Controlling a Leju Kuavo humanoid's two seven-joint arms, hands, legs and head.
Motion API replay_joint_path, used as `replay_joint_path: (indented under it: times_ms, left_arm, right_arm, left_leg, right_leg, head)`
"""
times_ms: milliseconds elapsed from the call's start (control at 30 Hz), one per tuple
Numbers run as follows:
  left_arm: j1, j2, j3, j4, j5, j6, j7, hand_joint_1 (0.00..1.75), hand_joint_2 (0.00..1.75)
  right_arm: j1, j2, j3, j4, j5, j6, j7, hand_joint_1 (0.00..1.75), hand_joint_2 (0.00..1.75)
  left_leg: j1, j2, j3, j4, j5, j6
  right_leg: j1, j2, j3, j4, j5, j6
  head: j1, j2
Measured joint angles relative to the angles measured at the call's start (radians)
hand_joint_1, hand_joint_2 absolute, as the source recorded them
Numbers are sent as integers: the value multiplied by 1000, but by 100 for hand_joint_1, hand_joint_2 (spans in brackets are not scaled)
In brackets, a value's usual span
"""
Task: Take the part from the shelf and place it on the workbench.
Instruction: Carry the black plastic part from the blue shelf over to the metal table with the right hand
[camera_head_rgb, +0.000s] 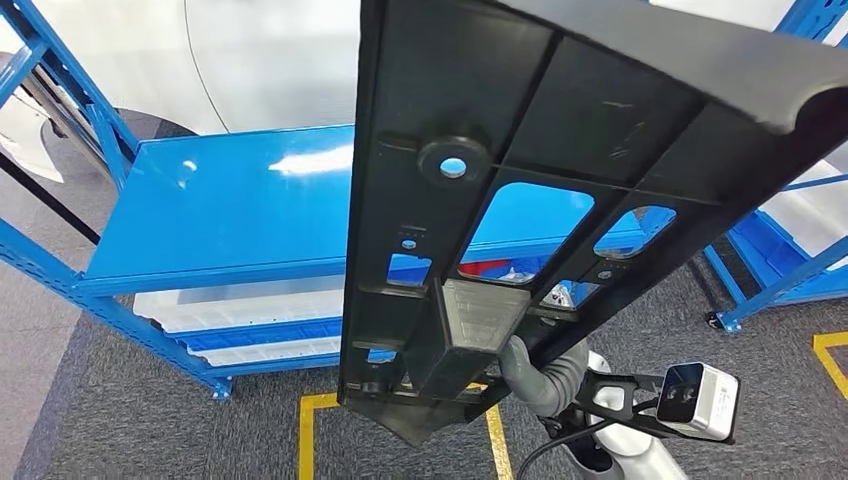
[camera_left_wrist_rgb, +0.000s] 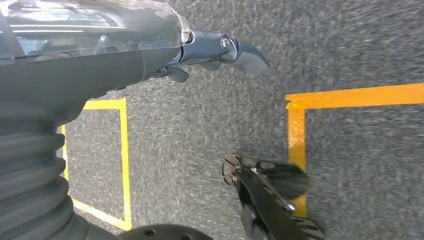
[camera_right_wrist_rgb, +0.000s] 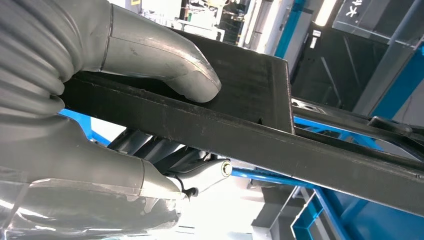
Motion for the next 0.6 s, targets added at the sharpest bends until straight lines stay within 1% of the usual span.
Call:
replay_joint_path:
  times_ms: [33,67,100,133,167,200,233,267,300,333,367,400,433,467,500,533,567,600]
  left_arm:
    - [-2,0,1,0,0,0,-1,0,175]
    - [-4,0,2,0,0,1,-2,0,175]
    - [-6,0,3,-1,0,2,-4,0,175]
    - [-7,0,4,-1,-1,3,-6,0,175]
    - [-7,0,6,-1,-2,3,-7,0,175]
    - [-7,-1,7,0,-3,4,-8,0,175]
    - [-8,-2,8,0,-5,4,-8,0,175]
    - [-8,-2,9,0,-7,5,-9,0,175]
    - [-9,-2,10,0,-9,5,-11,0,175]
    - [-9,-2,11,0,-12,6,-12,0,175]
    - [-9,-2,13,0,-13,6,-12,0,175]
    - [-9,-3,14,0,-14,6,-12,0,175]
    - [-8,-3,16,0,-14,6,-11,0,175]
    - [-8,-3,18,0,-13,6,-10,0,175]
    - [-8,-3,20,0,-13,6,-9,0,175]
    - [-8,-3,21,0,-13,6,-10,0,175]
    - [-8,-3,23,0,-12,7,-11,0,175]
    - [-8,-3,24,0,-12,7,-13,0,175]
  right_arm:
    - [-4,-2,-2,1,-3,1,1,175,175]
    - [-9,-4,-4,2,-6,1,2,175,175]
    - [-12,-6,-6,2,-8,1,2,175,175]
    - [-16,-9,-9,2,-10,1,2,175,175]
    - [-21,-13,-12,2,-13,1,2,175,175]
    - [-26,-19,-15,2,-18,0,2,175,175]
    - [-33,-28,-18,2,-26,-4,1,175,175]
    - [-40,-38,-21,4,-37,-11,1,175,175]
    - [-49,-50,-22,6,-51,-20,1,175,175]
    - [-57,-62,-23,8,-64,-32,1,175,175]
    - [-65,-74,-23,12,-78,-44,-1,175,175]
    - [-70,-86,-22,16,-90,-55,-4,175,175]
    - [-76,-99,-21,20,-102,-64,-8,175,175]
    - [-82,-112,-20,25,-114,-71,-13,175,175]
    - [-89,-124,-19,29,-124,-77,-17,175,175]
    - [-97,-137,-18,32,-133,-81,-21,175,175]
    - [-105,-148,-17,34,-141,-84,-25,175,175]
    - [-114,-159,-16,36,-149,-87,-28,175,175]
  left_leg:
    - [-3,0,69,-82,17,9]
    - [-6,0,131,-170,27,17]
    - [-10,-1,158,-215,18,23]
    - [-13,-1,167,-236,13,28]
    - [-14,-1,161,-239,21,33]
    - [-12,1,155,-243,31,40]
    - [-10,3,147,-246,43,47]
    - [-7,5,135,-250,57,53]
    - [-7,7,121,-251,71,57]
    - [-7,7,105,-251,82,59]
    - [-8,7,89,-250,93,59]
    - [-8,7,73,-249,103,59]
    - [-8,7,58,-247,112,57]
    - [-9,7,45,-245,121,56]
    - [-9,7,35,-244,129,53]
    - [-9,7,26,-241,136,50]
    - [-11,6,19,-238,141,47]
    - [-12,6,15,-235,147,42]
  right_leg:
    - [3,0,-17,6,12,3]
    - [5,0,-29,9,23,8]
    - [5,-1,-31,10,30,13]
    - [4,-2,-32,9,38,20]
    - [3,-2,-32,6,47,26]
    - [2,-1,-36,7,48,32]
    - [2,1,-43,18,33,38]
    - [1,3,-56,46,-1,43]
    - [-2,4,-74,97,-52,48]
    - [-4,4,-94,163,-104,52]
    - [-7,5,-110,232,-141,56]
    - [-8,5,-119,285,-153,58]
    - [-8,5,-113,310,-140,59]
    - [-8,5,-90,297,-110,58]
    - [-8,5,-49,249,-80,56]
    - [-8,5,6,175,-65,51]
    - [-6,5,61,94,-67,46]
    - [-3,5,101,32,-78,41]
  head:
    - [0,0]
    - [0,0]
    - [0,0]
    - [0,0]
    - [0,0]
    - [0,0]
    - [0,0]
    - [0,0]
    - [0,0]
    - [0,0]
    - [0,0]
    - [0,0]
    - [0,0]
    - [0,0]
    - [0,0]
    - [0,0]
    - [0,0]
    - [0,0]
